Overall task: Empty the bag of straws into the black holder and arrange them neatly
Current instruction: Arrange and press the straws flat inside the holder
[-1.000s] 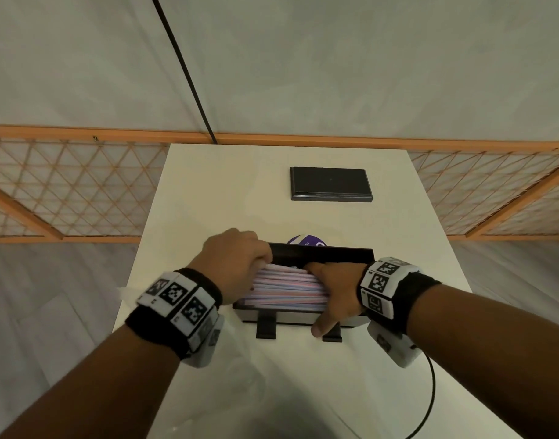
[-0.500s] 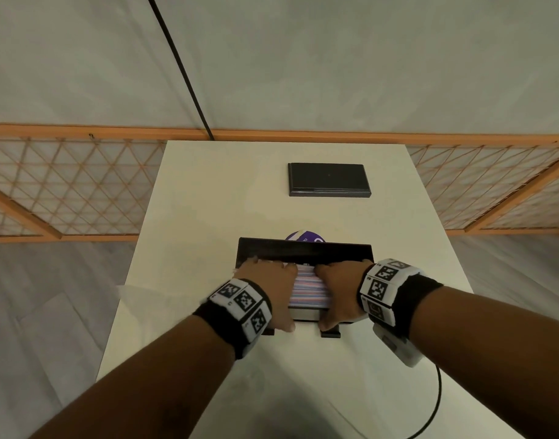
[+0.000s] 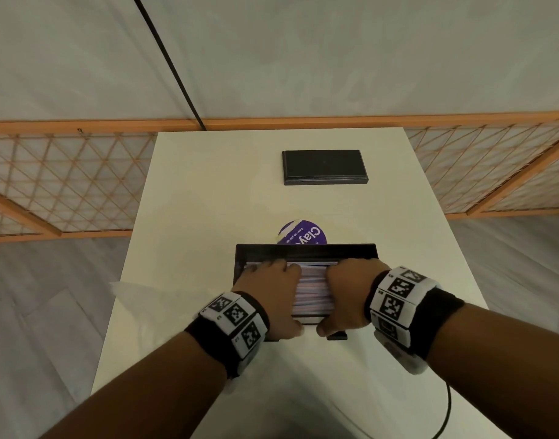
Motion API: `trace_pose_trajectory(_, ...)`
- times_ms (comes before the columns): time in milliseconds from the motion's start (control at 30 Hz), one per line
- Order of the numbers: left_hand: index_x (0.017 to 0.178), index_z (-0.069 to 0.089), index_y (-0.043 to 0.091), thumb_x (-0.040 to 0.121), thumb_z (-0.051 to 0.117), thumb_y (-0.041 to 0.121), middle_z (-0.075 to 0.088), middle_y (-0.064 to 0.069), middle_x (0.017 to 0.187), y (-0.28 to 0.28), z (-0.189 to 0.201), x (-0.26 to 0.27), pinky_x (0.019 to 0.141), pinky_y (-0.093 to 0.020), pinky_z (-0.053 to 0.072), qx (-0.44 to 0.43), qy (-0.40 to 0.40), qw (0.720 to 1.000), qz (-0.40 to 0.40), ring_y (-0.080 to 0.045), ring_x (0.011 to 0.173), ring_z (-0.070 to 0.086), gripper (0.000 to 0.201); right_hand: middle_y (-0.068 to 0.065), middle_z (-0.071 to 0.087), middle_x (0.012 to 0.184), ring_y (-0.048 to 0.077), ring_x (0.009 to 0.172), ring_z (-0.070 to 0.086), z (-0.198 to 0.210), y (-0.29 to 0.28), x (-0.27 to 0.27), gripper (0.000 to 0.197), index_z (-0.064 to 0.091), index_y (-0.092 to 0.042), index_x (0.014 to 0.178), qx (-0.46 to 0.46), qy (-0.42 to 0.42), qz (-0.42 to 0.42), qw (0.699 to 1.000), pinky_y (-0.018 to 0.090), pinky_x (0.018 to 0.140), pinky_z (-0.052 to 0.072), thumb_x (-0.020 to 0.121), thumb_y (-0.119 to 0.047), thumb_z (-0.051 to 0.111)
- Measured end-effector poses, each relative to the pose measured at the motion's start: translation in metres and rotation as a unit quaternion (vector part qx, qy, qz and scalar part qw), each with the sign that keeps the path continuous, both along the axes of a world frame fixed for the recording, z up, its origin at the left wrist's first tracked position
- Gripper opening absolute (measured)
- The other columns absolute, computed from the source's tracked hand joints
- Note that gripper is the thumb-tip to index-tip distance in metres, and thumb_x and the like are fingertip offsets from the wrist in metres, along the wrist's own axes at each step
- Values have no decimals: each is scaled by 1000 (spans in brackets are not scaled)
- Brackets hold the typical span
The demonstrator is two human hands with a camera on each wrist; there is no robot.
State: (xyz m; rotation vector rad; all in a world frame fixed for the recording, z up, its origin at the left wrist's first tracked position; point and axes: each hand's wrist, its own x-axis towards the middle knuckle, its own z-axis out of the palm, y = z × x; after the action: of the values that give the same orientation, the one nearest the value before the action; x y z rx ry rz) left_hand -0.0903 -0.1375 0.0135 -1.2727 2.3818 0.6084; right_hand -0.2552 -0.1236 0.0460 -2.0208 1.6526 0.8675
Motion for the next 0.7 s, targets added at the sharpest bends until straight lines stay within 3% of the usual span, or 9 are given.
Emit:
trace_pose_trajectory(167, 139, 38, 24, 79, 71, 56, 51, -1, 137, 2, 0, -6, 109, -47, 43, 9, -19, 1000, -2, -24, 125, 54, 76, -5, 59, 124, 22, 112, 58, -14, 3, 1, 88, 41, -31, 134, 5, -36, -4, 999, 43, 100, 45, 62, -73, 68)
trace_pose_trajectory(333, 140, 39, 23, 82, 69, 53, 49, -2, 138, 7, -1, -9, 109, -48, 43, 1, -29, 1000, 2, -26, 126, 52, 72, -2, 56, 119, 23, 109, 54, -18, 7, 0, 80, 49, -30, 127, -23, -21, 0, 1000, 43, 98, 43, 61, -69, 68)
trace_pose_trajectory(500, 139, 41, 25, 79, 70, 54, 55, 0, 135, 8, -4, -6, 112, -46, 41, -6, -13, 1000, 26, -23, 124, 54, 73, -8, 62, 112, 21, 107, 59, -17, 6, 0, 74, 50, -32, 121, -6, -23, -15, 1000, 43, 102, 43, 60, -69, 71)
trace_pose_trajectory(700, 140, 40, 24, 79, 69, 55, 52, -3, 137, 11, -3, -6, 109, -45, 43, -9, -25, 999, 46, -26, 126, 52, 74, -2, 56, 118, 22, 106, 57, -18, 5, 1, 78, 51, -30, 123, -6, -27, -18, 999, 44, 99, 45, 59, -69, 71)
